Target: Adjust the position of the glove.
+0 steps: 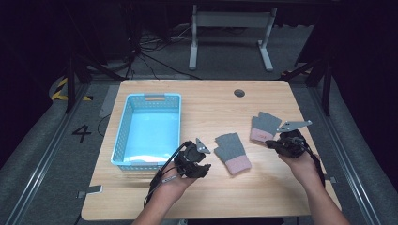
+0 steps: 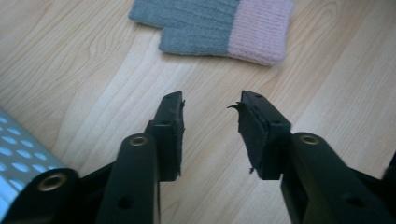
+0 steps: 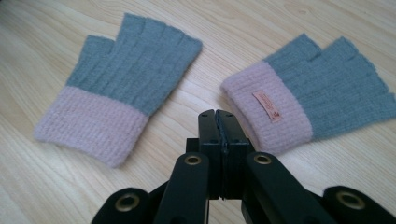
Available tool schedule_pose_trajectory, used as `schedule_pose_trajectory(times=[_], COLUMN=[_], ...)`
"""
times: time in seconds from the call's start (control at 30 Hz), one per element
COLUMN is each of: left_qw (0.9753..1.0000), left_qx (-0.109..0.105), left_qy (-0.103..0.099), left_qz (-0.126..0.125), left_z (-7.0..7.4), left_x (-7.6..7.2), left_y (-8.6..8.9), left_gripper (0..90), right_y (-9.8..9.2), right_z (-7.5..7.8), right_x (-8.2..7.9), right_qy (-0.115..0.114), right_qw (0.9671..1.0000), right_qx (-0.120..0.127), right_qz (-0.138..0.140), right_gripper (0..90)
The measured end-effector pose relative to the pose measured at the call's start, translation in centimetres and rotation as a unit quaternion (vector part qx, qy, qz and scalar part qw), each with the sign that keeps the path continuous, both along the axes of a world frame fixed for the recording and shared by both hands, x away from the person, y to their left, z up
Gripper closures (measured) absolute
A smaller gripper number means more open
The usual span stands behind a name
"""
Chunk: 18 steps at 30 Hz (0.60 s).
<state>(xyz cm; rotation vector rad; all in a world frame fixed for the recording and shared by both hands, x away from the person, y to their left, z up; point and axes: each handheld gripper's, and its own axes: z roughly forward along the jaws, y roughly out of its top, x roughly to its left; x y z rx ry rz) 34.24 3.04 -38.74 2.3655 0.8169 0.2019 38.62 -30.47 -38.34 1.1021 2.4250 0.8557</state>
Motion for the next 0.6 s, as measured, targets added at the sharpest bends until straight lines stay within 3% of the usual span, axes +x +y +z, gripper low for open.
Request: schedule_pose_trajectory(times=[0.13, 0.23, 0.43, 0.6], left_qw=[0.9991, 0.9992, 0.9997, 0.9997], left_qx=[-0.014, -0.011, -0.01, -0.012], left_qy=[0.032, 0.029, 0.001, -0.002], left_qz=[-0.024, -0.026, -0.021, -0.02], left_z=[0.2, 0.6, 1.2, 1.4], left_x=[0.2, 0.0, -0.4, -0.6], left_y=[0.2, 0.3, 0.8, 1.0], left_gripper=[73.3, 73.7, 89.2, 89.3], right_y=[0.4, 0.6, 2.2, 4.0], right_z=[0.1, 0.0, -0.1, -0.4], right_x=[-0.2, -0.3, -0.5, -0.4], right_qy=[0.001, 0.004, 0.013, 0.018], right_qw=[1.0, 0.9999, 0.9992, 0.9979], right_qx=[0.001, 0.004, 0.011, 0.013], right_qz=[0.006, 0.011, 0.038, 0.06], right_gripper=[89.9, 89.9, 89.9, 89.9])
